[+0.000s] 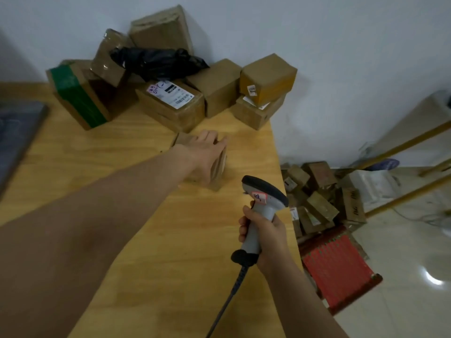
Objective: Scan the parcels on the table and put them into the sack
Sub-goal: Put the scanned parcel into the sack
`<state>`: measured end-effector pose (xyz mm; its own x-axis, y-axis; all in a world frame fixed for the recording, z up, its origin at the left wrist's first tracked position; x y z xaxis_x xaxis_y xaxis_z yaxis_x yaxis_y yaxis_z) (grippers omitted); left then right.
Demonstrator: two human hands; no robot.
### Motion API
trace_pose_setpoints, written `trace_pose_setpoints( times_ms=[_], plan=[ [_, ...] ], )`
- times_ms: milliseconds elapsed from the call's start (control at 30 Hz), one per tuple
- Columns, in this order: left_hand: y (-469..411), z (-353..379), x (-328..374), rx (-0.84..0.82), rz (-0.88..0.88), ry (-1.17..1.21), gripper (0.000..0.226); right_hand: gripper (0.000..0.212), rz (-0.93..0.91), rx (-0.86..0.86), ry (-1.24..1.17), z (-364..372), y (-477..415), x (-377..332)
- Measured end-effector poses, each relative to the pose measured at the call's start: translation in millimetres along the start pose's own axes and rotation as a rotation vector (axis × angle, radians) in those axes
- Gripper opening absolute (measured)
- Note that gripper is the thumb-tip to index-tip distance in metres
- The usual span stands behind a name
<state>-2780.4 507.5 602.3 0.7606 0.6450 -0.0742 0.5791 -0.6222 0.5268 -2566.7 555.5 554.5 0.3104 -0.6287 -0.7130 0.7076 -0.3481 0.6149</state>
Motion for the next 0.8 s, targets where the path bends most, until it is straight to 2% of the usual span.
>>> trace_pose_setpoints(
  times_ms=[133, 233, 300, 367, 433, 533, 667, 733, 800],
  plan=[
    [88.3, 36.8, -23.0, 0.272, -0.075, 0.205, 0.137, 0.011, 0.012, -0.039, 0.047, 14.1, 9.8, 15.5],
    [167.6, 67.2, -30.8, 0.622, -0.097, 0.278, 0.132, 0.015, 0.006, -0.075, 0.07, 33.1, 18.4, 30.5],
    [211.5, 97.8, -29.3, 0.778, -0.099, 0.279, 0.129, 0.013, -0.004, -0.091, 0.111, 46.8, 22.3, 42.1],
    [239.1, 133.3, -21.6, 0.772, -0.089, 0.321, 0.122, 0.014, 0.005, -0.125, 0.159, 62.3, 28.0, 56.2],
    [253.5, 165.4, -13.3, 0.679, -0.087, 0.394, 0.114, 0.016, 0.025, -0.152, 0.186, 75.3, 36.4, 71.4],
    [269.9, 188.0, -18.1, 0.666, -0.098, 0.685, 0.087, 0.019, 0.033, -0.157, 0.246, 84.9, 47.6, 89.6],
    [281.3, 185.0, -37.6, 0.696, -0.356, 1.272, 0.052, 0.021, 0.04, -0.121, 0.3, 85.6, 56.9, 104.5],
    [283.2, 181.5, -43.7, 0.659, -0.516, 1.347, 0.04, 0.024, 0.037, -0.124, 0.329, 87.9, 60.4, 107.7],
    [282.7, 184.1, -55.2, 0.586, -0.599, 1.337, 0.034, 0.026, 0.025, -0.121, 0.339, 88.3, 62.9, 107.5]
  ],
)
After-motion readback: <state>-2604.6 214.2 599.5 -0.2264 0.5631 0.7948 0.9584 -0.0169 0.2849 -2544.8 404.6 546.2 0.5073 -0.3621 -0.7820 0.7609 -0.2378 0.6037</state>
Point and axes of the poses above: each hand's wrist, its own y-axis away from the middle knuckle, its own z-axis out of the palm, x = y × z, the point moved 10 cm from there along -y, towards the middle knuckle, and after that the axes turned 6 degrees about -x, right-handed, at the moved point
